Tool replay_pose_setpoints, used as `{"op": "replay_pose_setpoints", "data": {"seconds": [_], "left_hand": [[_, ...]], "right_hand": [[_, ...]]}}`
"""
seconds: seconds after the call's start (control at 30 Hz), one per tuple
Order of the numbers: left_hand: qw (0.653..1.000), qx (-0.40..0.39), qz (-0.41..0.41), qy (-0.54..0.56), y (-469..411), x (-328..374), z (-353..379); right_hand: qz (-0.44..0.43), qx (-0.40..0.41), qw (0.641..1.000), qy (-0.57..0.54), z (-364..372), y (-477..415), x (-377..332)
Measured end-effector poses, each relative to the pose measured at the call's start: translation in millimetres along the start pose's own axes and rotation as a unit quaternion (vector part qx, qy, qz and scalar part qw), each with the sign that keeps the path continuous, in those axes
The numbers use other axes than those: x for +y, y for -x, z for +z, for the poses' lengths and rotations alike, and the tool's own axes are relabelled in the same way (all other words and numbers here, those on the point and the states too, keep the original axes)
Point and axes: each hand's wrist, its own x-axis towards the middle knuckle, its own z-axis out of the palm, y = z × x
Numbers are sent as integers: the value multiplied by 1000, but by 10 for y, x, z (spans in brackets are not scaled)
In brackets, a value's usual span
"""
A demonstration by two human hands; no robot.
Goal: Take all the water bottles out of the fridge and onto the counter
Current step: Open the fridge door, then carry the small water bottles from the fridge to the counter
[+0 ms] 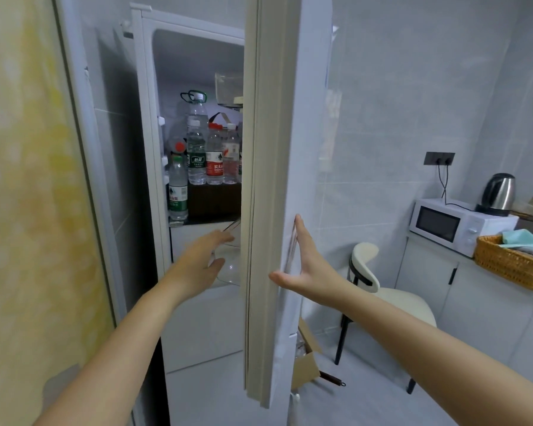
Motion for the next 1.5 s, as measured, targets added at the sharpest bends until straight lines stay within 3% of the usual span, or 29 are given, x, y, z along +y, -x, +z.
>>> {"op": "replay_pose_setpoints", "data": {"seconds": [0.13, 0.33, 0.5, 0.63, 0.87, 1.0, 1.13, 1.27, 1.5], "left_hand": [[991, -5, 63, -116, -40, 50, 44], [980, 38, 135, -143, -131, 378, 258], [968, 57, 224, -98, -197, 662, 636], [956, 54, 281, -64, -273, 990, 962], [939, 22, 342, -21, -486, 1275, 1294], [941, 42, 335, -8, -513, 1364, 1506], [943, 111, 312, 21, -492, 1471, 1723], [939, 170, 295, 46, -513, 1585, 1915], [935, 207, 283, 49, -607, 1827, 2214]], "right_hand": [[4, -15, 1000, -26, -131, 94, 46], [14, -9, 997, -79, -413, 391, 111], [-22, 159, 975, -153, -746, 586, -32], [-25, 331, 929, -164, -1157, 512, -78], [24, 446, 886, -128, -1536, 549, 253], [58, 476, 869, -119, -1653, 577, 401], [62, 493, 860, -118, -1712, 574, 449], [59, 496, 859, -112, -1825, 594, 572], [66, 484, 867, -102, -2098, 632, 871]]}}
